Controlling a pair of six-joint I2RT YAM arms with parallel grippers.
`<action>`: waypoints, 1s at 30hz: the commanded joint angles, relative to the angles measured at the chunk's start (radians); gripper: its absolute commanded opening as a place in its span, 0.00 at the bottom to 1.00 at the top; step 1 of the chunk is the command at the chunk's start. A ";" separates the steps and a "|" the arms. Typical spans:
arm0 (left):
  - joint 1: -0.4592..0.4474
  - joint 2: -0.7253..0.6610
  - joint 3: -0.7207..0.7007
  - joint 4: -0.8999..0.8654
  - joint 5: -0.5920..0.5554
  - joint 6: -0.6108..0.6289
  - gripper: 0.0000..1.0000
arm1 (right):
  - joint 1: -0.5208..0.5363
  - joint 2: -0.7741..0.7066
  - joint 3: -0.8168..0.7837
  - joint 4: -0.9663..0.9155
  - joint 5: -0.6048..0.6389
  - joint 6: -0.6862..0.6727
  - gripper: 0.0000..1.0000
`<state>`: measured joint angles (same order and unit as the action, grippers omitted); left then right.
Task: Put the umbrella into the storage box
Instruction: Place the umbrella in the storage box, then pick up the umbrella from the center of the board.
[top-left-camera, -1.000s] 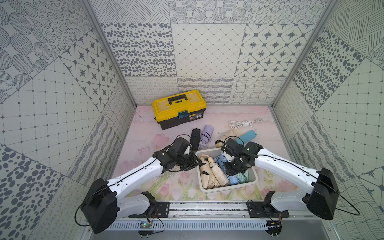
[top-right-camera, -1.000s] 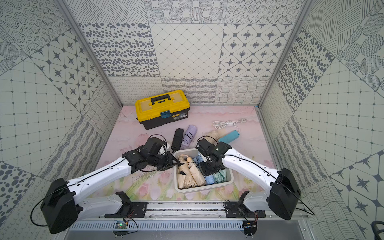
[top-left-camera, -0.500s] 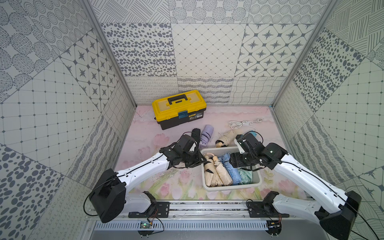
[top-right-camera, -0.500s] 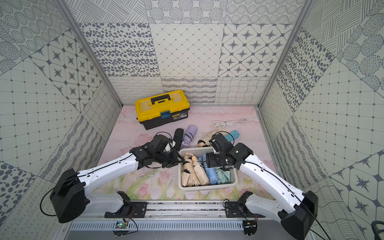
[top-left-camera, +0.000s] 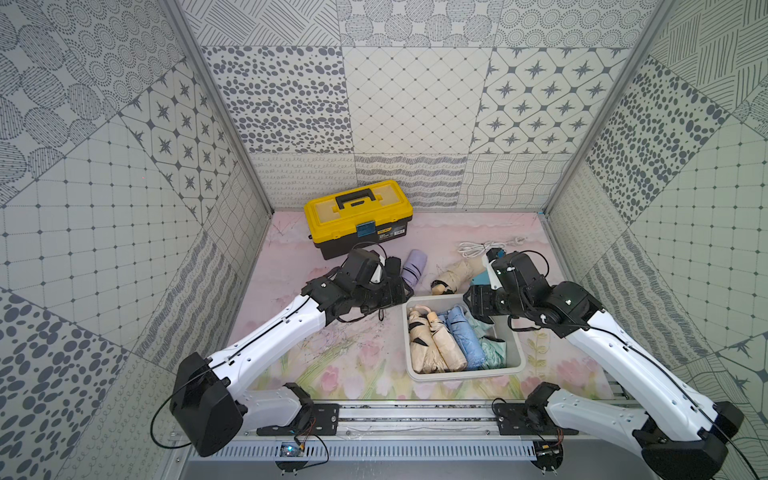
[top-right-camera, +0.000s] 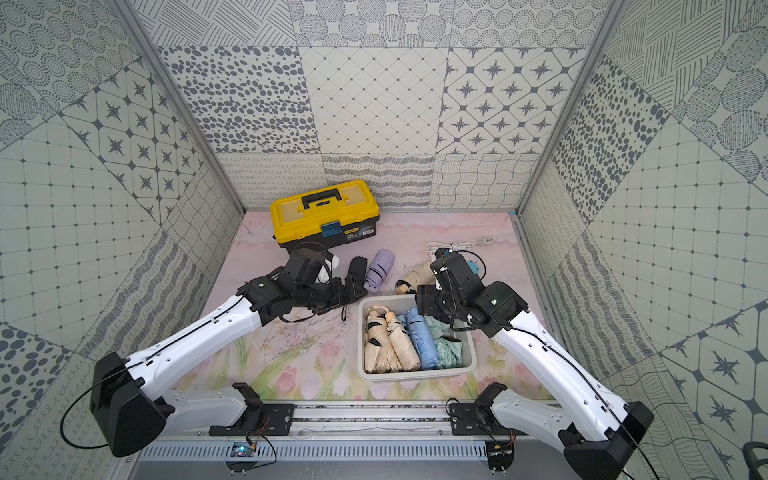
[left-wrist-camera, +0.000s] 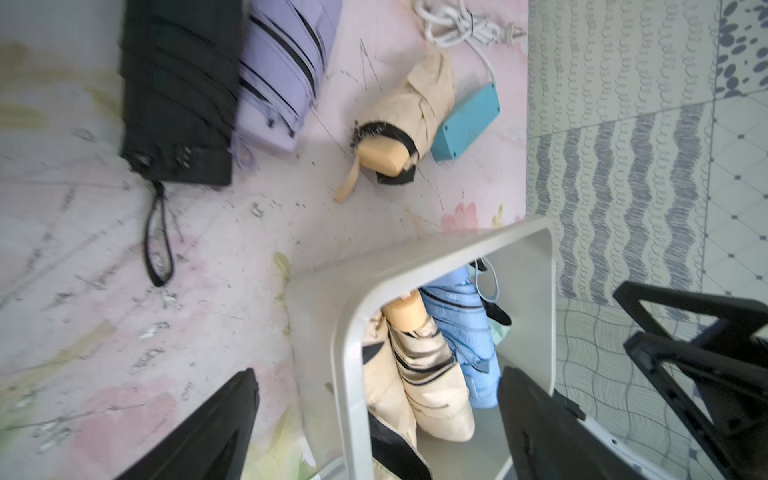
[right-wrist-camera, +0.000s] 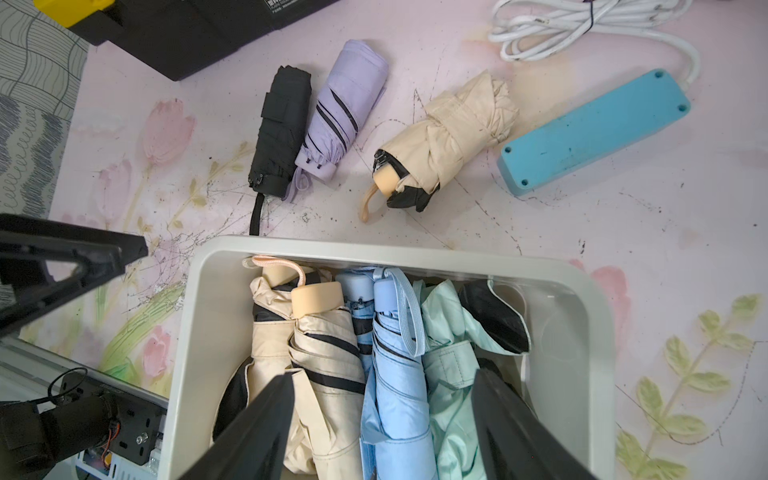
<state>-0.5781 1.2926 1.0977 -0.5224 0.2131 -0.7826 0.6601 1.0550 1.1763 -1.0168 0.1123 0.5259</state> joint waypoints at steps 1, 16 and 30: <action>0.111 0.109 0.109 -0.142 -0.106 0.237 0.95 | -0.004 0.003 0.002 0.081 0.036 -0.005 0.73; 0.143 0.597 0.369 -0.033 -0.206 0.346 0.92 | -0.004 0.039 -0.067 0.165 0.054 0.024 0.73; 0.137 0.837 0.556 -0.027 -0.258 0.400 0.90 | -0.006 -0.072 -0.118 0.164 0.067 0.053 0.68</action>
<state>-0.4416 2.0869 1.6112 -0.5529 -0.0032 -0.4404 0.6594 1.0103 1.0710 -0.8852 0.1646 0.5545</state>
